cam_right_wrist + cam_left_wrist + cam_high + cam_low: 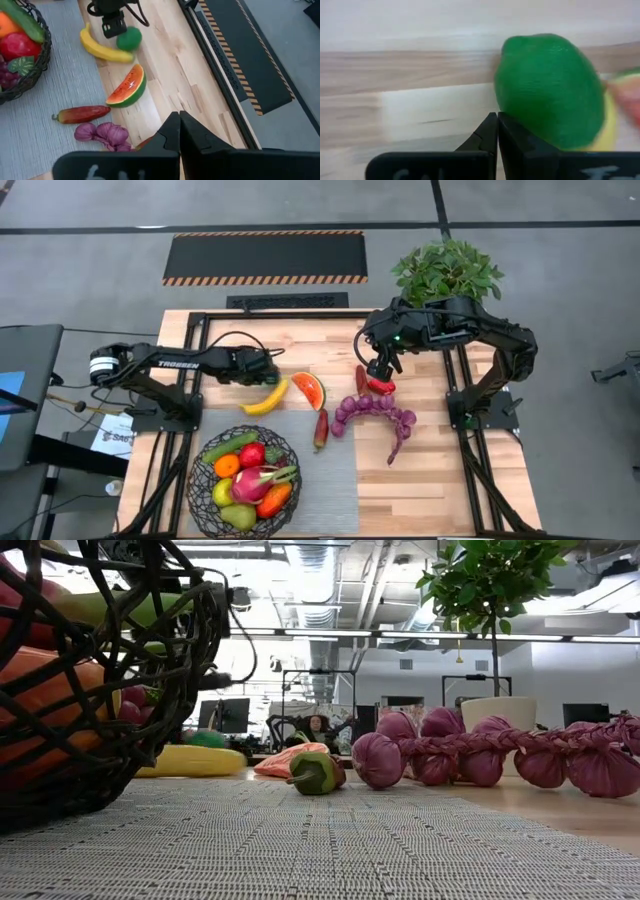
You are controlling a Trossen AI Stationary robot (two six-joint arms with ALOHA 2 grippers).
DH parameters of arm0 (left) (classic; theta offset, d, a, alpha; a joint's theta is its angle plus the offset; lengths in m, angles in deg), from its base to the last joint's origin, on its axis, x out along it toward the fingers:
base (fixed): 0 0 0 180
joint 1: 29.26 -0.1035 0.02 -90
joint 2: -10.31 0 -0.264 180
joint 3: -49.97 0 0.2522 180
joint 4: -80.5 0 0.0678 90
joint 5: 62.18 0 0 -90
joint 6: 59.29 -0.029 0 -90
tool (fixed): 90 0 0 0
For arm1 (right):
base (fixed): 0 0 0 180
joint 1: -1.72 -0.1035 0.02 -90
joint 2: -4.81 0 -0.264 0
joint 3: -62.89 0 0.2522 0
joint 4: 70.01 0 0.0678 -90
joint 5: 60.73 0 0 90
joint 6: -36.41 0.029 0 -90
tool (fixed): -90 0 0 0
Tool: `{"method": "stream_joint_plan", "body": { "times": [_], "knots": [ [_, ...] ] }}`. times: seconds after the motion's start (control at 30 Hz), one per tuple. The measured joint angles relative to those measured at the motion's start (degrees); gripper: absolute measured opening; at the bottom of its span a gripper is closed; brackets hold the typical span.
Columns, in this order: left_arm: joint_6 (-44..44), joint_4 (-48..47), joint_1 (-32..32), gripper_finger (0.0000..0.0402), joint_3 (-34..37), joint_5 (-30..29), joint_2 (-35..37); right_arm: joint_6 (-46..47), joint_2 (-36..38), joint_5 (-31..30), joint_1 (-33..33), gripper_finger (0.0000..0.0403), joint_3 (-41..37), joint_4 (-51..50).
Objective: Build produce basket
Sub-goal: Move the lime to the center of the table, then put the banana into the black wire basket
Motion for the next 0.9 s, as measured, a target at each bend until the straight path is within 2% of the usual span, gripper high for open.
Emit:
{"method": "stream_joint_plan", "body": {
  "times": [0.17, 0.27, 0.4, 0.5, 0.6, 0.7, 0.8, 0.9],
  "knots": [
    [-1.0, 9.1, 1.8, 0.0, -0.1, 4.2, -3.8, 0.0, 0.0, 0.0, 0.0, 0.0015, 0.0, 0.1],
    [-3.0, 16.9, 3.1, 0.0, -0.1, 10.4, -8.4, 0.0, 0.0, 0.0, 0.0, 0.0018, 0.0, 0.2],
    [-5.3, 32.9, 5.6, 0.0, -0.1, 18.8, -13.1, 0.0, 0.0, 0.0, 0.0, 0.002, 0.0, 0.4],
    [-4.5, 38.8, 6.7, 0.0, -1.3, 19.8, -13.7, 0.3, 0.0, 0.0, 0.0, 0.0019, 0.0, 0.4],
    [-6.7, 38.2, 6.8, 0.0, -3.5, 19.3, -12.4, 1.0, 0.0, 0.0, 0.0, 0.0018, 0.0, 0.3],
    [-12.6, 36.3, 6.8, 0.0014, -6.3, 19.3, -10.7, 2.1, 0.0, 0.0, 0.0, 0.0019, 0.0, -0.5],
    [-20.5, 29.9, 7.2, 0.0052, -10.4, 21.2, -10.1, 2.4, 0.0, 0.0, 0.0, 0.003, 0.0, -1.7],
    [-29.4, 20.5, 8.1, 0.0108, -14.9, 23.7, -10.1, 2.5, 0.0, 0.0, 0.0, 0.0049, 0.0, -2.5]
  ]
}}
